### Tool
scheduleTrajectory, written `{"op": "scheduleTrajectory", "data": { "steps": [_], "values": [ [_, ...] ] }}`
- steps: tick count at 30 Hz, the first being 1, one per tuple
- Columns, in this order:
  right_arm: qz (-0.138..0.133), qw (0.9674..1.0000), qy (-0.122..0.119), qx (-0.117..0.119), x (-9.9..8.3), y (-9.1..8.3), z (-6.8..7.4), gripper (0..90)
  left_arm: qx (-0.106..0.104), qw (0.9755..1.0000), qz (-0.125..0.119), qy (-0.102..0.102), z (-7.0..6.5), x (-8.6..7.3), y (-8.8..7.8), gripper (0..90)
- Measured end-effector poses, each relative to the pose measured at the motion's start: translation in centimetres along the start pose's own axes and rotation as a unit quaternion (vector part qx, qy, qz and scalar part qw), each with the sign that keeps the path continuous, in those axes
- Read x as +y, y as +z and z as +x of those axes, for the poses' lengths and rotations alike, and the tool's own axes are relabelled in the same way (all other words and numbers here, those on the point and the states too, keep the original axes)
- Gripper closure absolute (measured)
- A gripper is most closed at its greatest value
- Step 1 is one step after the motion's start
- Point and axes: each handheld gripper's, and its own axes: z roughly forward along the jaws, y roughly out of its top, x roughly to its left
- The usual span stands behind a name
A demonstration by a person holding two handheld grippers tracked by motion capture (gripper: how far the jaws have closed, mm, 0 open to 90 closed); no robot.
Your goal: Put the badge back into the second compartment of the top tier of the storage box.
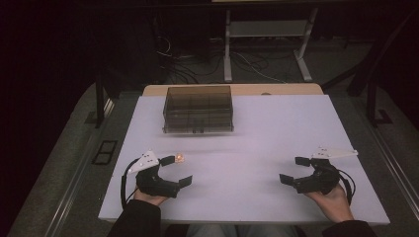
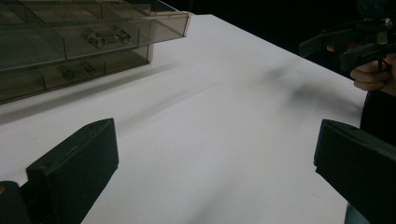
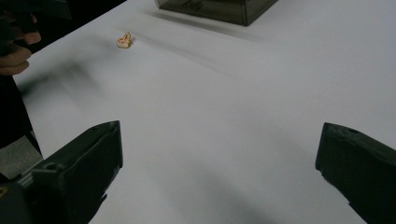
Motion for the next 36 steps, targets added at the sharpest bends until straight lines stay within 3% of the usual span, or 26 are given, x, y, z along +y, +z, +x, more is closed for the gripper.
{"op": "scheduleTrajectory", "data": {
  "steps": [21, 36],
  "values": [
    [0.028, 0.9995, -0.003, 0.014, -0.28, 0.44, 0.37, 0.0, -0.011, 0.9999, 0.011, 0.003, -0.07, -0.15, 0.12, 0.0],
    [0.036, 0.9993, -0.009, 0.004, -0.45, 0.62, 0.50, 0.0, -0.023, 0.9985, 0.049, 0.006, -0.66, 0.29, 0.43, 0.0]
  ]
}}
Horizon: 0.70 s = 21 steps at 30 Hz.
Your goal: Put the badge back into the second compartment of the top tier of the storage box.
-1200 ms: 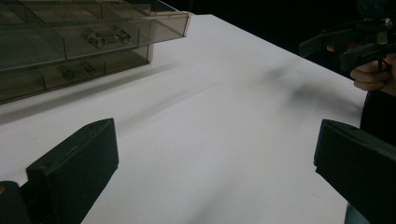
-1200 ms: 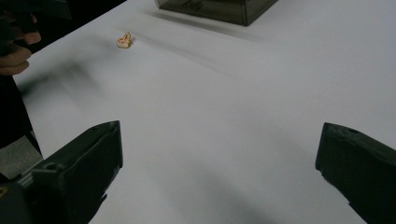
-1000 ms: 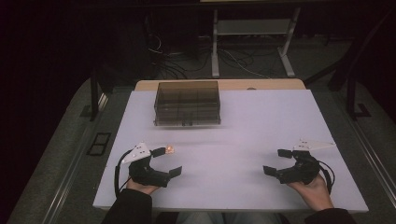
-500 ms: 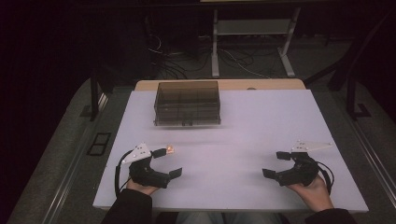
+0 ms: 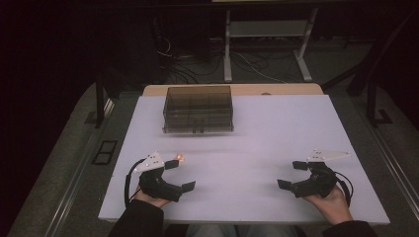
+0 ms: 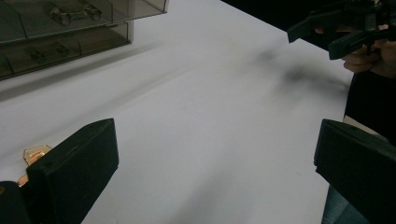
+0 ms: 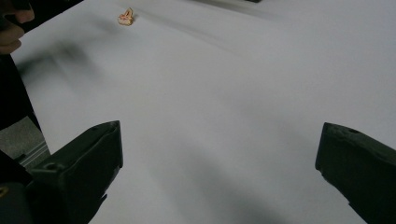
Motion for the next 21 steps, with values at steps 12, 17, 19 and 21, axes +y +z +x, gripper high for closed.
{"op": "scheduleTrajectory", "data": {
  "steps": [12, 17, 19, 21],
  "values": [
    [0.004, 1.0000, -0.005, -0.007, -0.1, 0.0, 0.1, 0.0, -0.001, 0.9997, 0.021, 0.009, 0.6, 1.9, -0.5, 0.0],
    [0.005, 1.0000, -0.003, -0.007, -0.1, 0.0, 0.1, 0.0, 0.003, 0.9998, 0.018, 0.004, 1.1, 2.7, -1.1, 0.0],
    [0.006, 0.9999, -0.003, -0.008, -0.1, 0.1, 0.1, 0.0, 0.003, 0.9997, 0.024, 0.006, 1.2, 3.0, -1.1, 0.0],
    [0.006, 0.9999, -0.003, -0.009, -0.2, 0.0, 0.1, 0.0, 0.005, 0.9996, 0.027, 0.007, 1.4, 3.1, -1.1, 0.0]
  ]
}}
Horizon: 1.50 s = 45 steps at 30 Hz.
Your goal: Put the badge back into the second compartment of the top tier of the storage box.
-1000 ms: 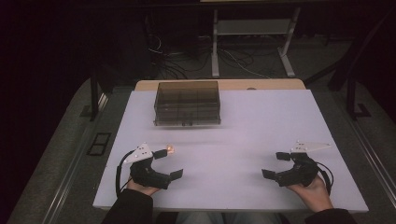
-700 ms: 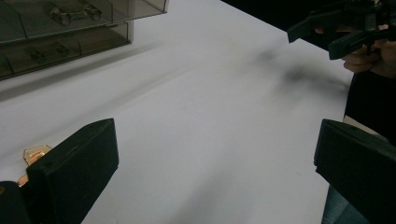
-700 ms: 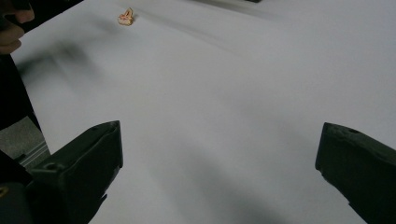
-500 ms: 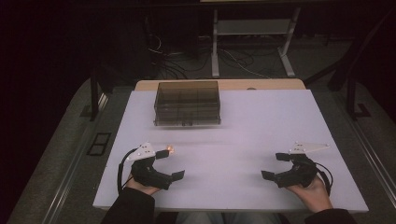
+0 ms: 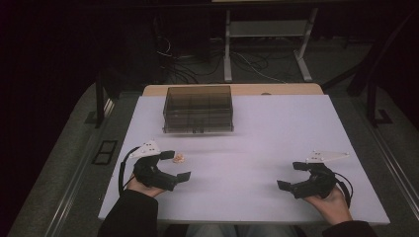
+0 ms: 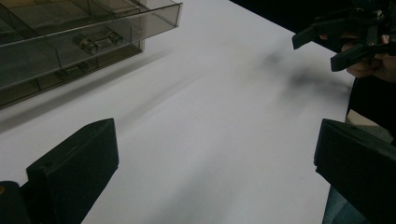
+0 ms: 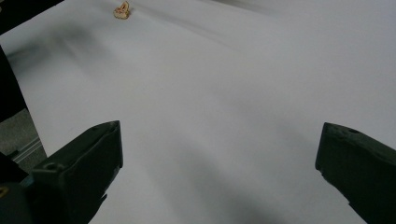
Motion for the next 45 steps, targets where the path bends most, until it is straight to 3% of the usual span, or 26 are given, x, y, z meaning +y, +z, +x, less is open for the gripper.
{"op": "scheduleTrajectory", "data": {
  "steps": [12, 22, 33, 45],
  "values": [
    [-0.001, 1.0000, -0.001, -0.002, 0.0, -0.1, -0.1, 0.0, 0.009, 0.9995, 0.031, 0.003, 1.3, 0.9, 0.4, 0.0],
    [0.002, 1.0000, -0.001, -0.004, 0.0, 0.0, -0.2, 0.0, 0.017, 0.9994, 0.027, -0.007, 2.7, 1.1, -0.1, 0.0],
    [0.003, 1.0000, -0.002, -0.005, 0.0, -0.1, -0.2, 0.0, 0.026, 0.9987, 0.043, 0.004, 3.7, 2.5, 0.2, 0.0],
    [0.003, 1.0000, -0.002, -0.006, 0.0, -0.1, -0.3, 0.0, 0.036, 0.9979, 0.053, 0.001, 5.6, 3.0, 0.7, 0.0]
  ]
}}
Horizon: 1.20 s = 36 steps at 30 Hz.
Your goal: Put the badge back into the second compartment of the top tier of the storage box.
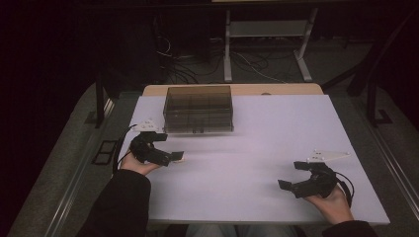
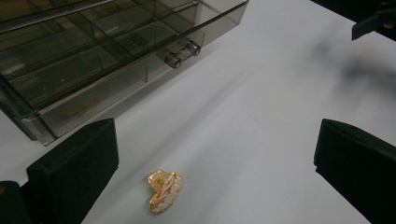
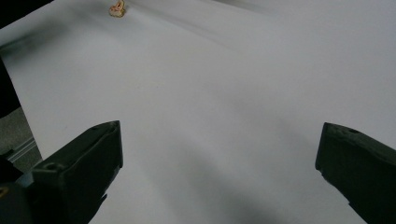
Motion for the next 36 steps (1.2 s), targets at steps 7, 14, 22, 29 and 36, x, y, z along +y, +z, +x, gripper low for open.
{"op": "scheduleTrajectory", "data": {
  "steps": [7, 14, 22, 29, 36],
  "values": [
    [0.001, 1.0000, -0.001, -0.001, 0.0, 0.0, -0.1, 0.0, -0.005, 0.9999, 0.014, -0.002, 1.0, -0.4, 0.6, 0.0],
    [0.001, 1.0000, -0.002, -0.003, 0.0, -0.1, -0.2, 0.0, -0.009, 0.9994, 0.033, -0.004, 1.8, -0.8, 1.1, 0.0],
    [0.004, 1.0000, -0.002, -0.002, 0.0, -0.1, -0.1, 0.0, -0.014, 0.9987, 0.049, -0.001, 2.1, -1.0, 2.1, 0.0],
    [0.004, 1.0000, -0.004, -0.002, 0.0, 0.0, -0.1, 0.0, -0.014, 0.9977, 0.066, 0.003, 2.5, -1.2, 2.7, 0.0],
    [0.007, 1.0000, -0.005, -0.001, 0.0, 0.0, -0.1, 0.0, -0.020, 0.9968, 0.077, 0.001, 2.9, -1.4, 3.1, 0.0]
  ]
}}
